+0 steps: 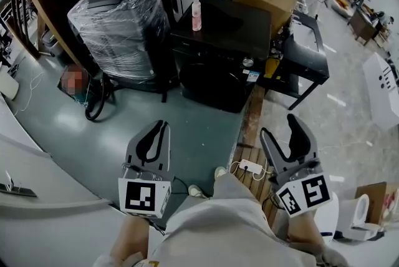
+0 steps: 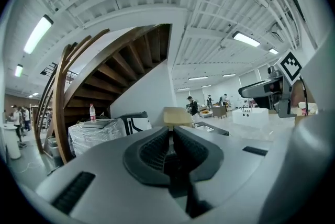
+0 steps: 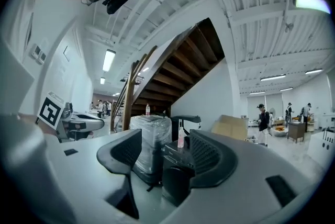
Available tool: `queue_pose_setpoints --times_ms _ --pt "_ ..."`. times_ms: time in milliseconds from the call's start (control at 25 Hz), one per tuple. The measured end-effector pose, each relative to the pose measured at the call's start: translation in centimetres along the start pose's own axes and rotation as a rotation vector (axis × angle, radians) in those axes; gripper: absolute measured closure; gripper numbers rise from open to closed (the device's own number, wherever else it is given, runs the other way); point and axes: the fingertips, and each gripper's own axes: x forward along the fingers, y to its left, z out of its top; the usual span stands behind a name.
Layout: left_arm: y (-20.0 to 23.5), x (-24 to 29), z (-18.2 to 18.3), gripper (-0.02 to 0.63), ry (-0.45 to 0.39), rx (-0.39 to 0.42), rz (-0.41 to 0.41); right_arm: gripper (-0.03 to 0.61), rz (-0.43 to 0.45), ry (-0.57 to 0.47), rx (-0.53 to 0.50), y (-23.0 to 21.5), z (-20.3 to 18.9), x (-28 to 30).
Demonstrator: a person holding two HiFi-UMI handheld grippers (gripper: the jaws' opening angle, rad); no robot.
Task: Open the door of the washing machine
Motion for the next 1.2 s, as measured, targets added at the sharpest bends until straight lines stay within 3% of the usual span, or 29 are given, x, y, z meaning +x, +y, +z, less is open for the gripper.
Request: queue_pose_setpoints --times_ms 360,520,640,920,1200 --pt "0.2 2.8 -2.1 0.574 0.014 0.061 -0.034 0.284 0.003 0.087 0.016 -2.3 -2.9 2.2" --pt "-0.8 5.2 -1.5 0.574 0.019 0.002 -0.046 0.284 0.011 0.11 0.026 -4.1 -3.9 4.0" --pt "-0.9 7.7 -2.1 0.574 0.038 0.018 -0.054 0.284 0.02 0.125 0.032 -6.0 -4.8 6.0" --pt "-1.2 15.9 -3.6 0.574 0.097 0.014 -0.05 0.284 0.051 0.189 0.066 -11.9 -8.2 12.0" --pt "-1.4 25.8 -7.9 0.573 0.194 0.046 -0.062 0.282 0.111 0.281 0.123 -18.1 -14.3 20.1"
